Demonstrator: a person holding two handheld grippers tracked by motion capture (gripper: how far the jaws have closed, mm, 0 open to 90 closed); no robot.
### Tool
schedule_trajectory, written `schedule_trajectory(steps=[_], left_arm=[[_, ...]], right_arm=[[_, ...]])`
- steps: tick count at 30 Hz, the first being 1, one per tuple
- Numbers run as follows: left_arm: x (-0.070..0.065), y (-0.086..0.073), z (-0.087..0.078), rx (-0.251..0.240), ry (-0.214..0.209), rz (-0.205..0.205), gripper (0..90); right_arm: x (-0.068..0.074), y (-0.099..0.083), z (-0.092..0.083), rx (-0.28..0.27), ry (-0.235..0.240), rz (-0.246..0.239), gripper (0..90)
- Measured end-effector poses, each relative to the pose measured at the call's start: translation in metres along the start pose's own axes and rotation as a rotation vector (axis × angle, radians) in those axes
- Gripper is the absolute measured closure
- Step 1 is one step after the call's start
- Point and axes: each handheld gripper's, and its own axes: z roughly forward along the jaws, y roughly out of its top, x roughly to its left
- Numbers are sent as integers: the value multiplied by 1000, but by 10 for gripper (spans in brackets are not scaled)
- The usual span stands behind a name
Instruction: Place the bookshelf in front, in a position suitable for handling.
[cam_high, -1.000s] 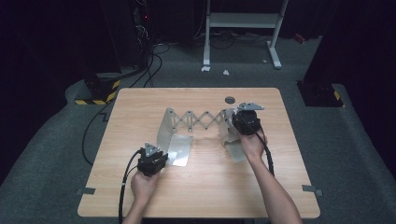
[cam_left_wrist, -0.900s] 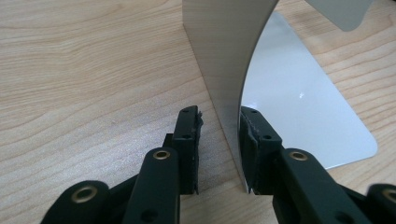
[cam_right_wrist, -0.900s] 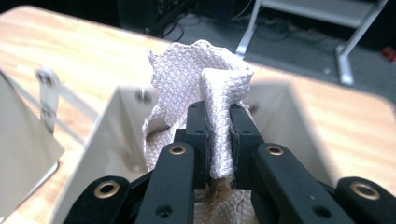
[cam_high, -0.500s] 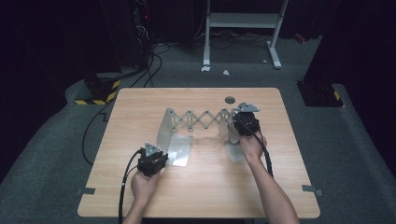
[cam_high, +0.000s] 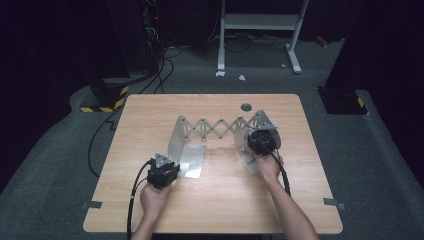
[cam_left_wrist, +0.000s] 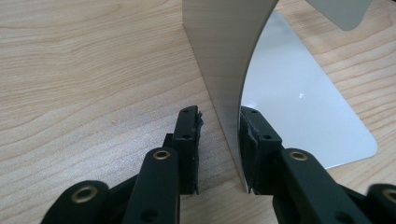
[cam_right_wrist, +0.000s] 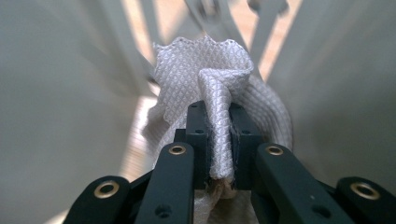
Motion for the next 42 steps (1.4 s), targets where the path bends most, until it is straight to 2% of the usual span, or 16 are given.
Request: schedule_trajectory(steps=[2,6,10,12,16,21,27,32,34,38,42], left_arm=[[0,0,0,0,0,0,693],[0,0,0,-1,0,0,693],[0,0,0,-1,0,0,693],[0,0,0,-1,0,0,693],[0,0,0,0,-1,0,693],[0,0,0,0,-1,-1,693],[0,0,0,-1,-1,0,694],[0,0,0,-2,1,1,693],[0,0,0,-1,1,1,693],[0,0,0,-1,0,0,693],[0,0,0,-2,-7,1,710]], right_arm=[[1,6,-10,-29,32,-7,820],[11,30,-43,-138,90,-48,820],[18,47,-64,-197,118,-80,820],[19,49,-66,-202,114,-89,820],[17,38,-56,-168,117,-66,821],[23,5,-34,-72,136,-69,821],[21,-27,-24,-9,141,-51,821],[26,-45,-30,16,145,-94,820],[32,-51,-33,23,154,-119,818],[52,-55,-30,32,179,-186,819],[73,-52,-23,33,210,-222,819]])
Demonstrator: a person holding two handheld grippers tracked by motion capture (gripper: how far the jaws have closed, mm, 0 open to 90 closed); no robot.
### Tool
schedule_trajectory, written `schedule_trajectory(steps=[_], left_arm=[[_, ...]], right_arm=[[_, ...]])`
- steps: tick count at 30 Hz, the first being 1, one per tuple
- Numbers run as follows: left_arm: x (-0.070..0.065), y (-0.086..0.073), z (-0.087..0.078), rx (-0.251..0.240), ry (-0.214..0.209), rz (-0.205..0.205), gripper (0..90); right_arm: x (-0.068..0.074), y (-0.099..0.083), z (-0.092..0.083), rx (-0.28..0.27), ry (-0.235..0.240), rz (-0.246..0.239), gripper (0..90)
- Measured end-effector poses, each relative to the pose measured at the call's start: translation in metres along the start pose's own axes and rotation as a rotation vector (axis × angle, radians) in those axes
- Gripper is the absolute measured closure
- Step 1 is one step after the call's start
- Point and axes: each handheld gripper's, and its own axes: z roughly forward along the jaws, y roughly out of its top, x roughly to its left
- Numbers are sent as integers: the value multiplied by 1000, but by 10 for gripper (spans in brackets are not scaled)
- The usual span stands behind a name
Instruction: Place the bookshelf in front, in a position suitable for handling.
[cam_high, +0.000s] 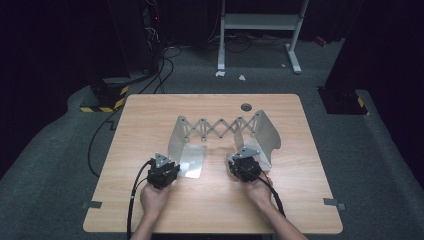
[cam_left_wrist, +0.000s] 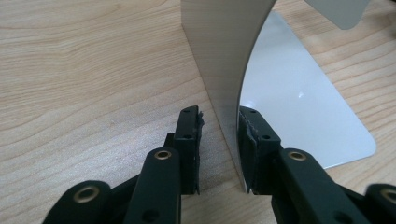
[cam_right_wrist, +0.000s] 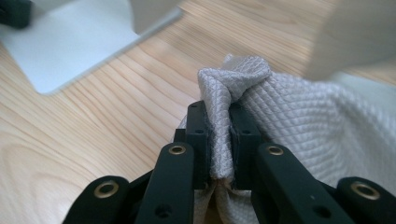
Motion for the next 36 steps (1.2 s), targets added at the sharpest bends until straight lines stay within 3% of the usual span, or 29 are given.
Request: schedule_trajectory(steps=[4,6,12,20,25,36], left_arm=[[0,0,0,-1,-6,-3,721],[0,0,0,1,-7,-2,723],[0,0,0,0,-9,-2,729],[0,0,0,0,-15,-3,738],[0,0,0,-1,-21,-3,748],[1,0,0,1,-39,0,798]], right_arm=[[9,16,8,-17,5,-8,820],[10,26,13,-22,-17,-1,821],[3,49,25,-28,-82,57,821],[-6,60,36,-12,-130,98,821],[-6,73,28,-40,-126,102,820],[-8,124,-17,-188,-137,80,819]])
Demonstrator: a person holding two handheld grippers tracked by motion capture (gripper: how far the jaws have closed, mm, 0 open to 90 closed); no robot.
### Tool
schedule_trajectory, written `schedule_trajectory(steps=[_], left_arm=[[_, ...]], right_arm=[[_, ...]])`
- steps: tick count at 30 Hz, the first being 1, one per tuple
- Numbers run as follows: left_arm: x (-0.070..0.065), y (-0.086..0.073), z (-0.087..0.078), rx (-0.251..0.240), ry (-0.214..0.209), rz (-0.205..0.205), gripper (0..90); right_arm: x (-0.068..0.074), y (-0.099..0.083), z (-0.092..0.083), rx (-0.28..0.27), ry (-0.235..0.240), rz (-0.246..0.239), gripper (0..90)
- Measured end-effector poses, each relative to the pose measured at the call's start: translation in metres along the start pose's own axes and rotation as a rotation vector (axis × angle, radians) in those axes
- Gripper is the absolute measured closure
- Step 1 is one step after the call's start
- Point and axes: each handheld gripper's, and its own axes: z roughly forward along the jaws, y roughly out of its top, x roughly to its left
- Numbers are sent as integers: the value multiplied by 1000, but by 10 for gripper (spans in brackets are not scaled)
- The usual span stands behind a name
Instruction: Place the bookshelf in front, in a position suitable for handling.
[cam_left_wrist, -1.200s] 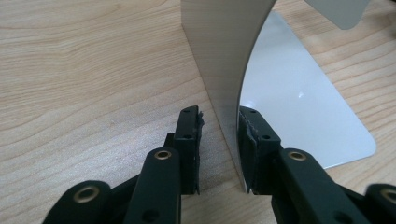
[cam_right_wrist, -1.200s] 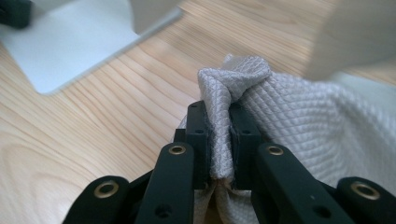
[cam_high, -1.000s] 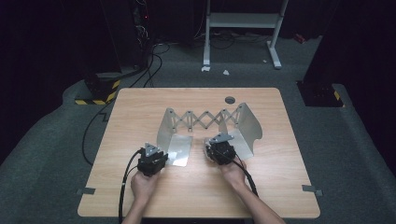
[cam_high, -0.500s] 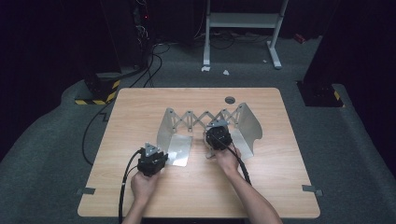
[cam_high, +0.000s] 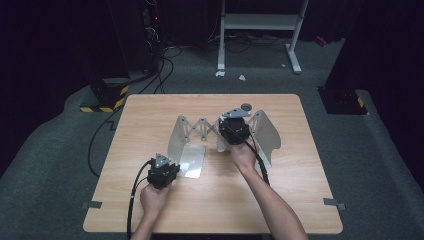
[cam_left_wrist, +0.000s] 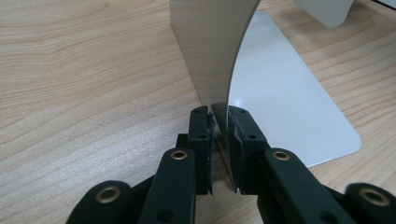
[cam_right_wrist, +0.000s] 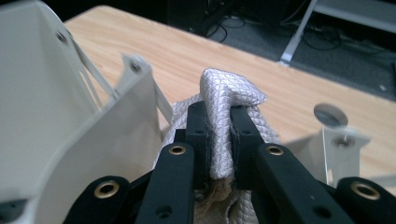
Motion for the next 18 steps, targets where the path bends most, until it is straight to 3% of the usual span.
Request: schedule_trajectory(steps=[6,12,16,18], left_arm=[[0,0,0,3,-6,-3,805],[0,0,0,3,-9,-9,806],[0,0,0,0,-11,-13,806],[0,0,0,0,-11,-14,807]], right_arm=[[11,-6,11,14,38,-8,820],[24,-28,37,88,94,2,818],[22,-38,52,149,119,18,818],[20,-38,53,154,123,24,818]])
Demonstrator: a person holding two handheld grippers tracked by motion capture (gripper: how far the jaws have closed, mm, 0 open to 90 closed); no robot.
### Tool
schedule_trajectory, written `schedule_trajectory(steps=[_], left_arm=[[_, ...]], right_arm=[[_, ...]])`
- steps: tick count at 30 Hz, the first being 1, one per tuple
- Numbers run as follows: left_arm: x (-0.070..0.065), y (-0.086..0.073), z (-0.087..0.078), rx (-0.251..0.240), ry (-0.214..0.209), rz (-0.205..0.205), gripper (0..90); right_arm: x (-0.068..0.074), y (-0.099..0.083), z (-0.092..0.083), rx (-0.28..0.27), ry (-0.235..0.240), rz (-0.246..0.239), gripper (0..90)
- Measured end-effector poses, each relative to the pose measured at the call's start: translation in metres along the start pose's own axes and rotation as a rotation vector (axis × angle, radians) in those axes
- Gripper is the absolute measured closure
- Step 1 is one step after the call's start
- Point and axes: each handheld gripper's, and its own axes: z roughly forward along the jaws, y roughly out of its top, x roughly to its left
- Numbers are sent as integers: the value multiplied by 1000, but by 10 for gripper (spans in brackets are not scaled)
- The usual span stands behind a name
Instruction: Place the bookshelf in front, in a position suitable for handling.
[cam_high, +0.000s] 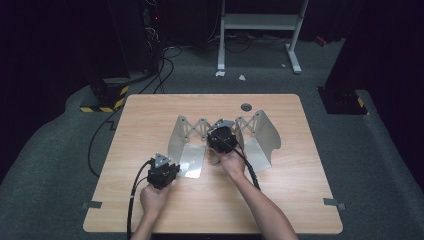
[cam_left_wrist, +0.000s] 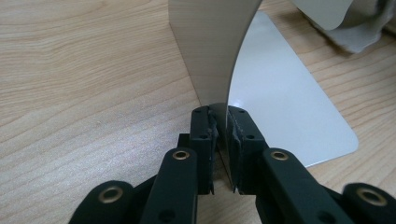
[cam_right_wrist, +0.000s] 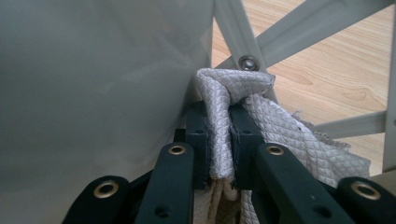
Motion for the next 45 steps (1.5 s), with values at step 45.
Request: schedule_trajectory(steps=[45], left_arm=[[0,0,0,3,2,4,808]], right_arm=[[7,-19,-23,-22,77,-45,821]])
